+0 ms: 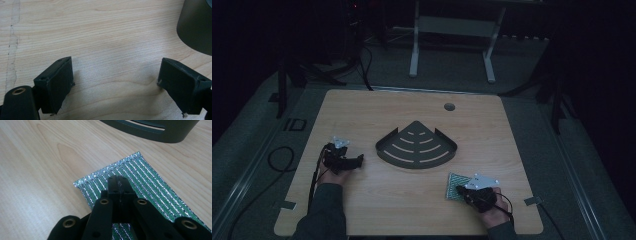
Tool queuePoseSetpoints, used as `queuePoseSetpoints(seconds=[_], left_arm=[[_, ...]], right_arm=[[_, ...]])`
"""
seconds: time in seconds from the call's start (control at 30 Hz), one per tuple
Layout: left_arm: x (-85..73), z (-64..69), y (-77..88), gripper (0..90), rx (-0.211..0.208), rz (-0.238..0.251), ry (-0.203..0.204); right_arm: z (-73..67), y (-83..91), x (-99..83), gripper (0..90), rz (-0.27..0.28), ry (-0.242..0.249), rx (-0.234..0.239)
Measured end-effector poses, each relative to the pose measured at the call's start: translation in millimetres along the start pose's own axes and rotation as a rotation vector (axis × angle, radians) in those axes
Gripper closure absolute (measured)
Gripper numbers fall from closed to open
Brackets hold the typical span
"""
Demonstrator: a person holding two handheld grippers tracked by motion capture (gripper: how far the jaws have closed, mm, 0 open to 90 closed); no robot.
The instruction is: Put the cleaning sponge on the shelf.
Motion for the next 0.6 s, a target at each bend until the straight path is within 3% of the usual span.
queuePoseSetpoints(seconds=[0.6], left_arm=[[0.1,0.1,-0.1,13.0,0.000,0.001,0.001]], right_arm=[[14.3,-12.8,11.2,89.7,-0.009,-0.024,-0.016]])
Point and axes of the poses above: each handheld gripper's, and its own axes: y roughly backward along the jaws, x roughly out of its top, z roughly to its right, the point moved 7 cm from there along -y, roughly forward along the jaws, and after that the axes turned 1 degree about x, right-handed, at the moved point
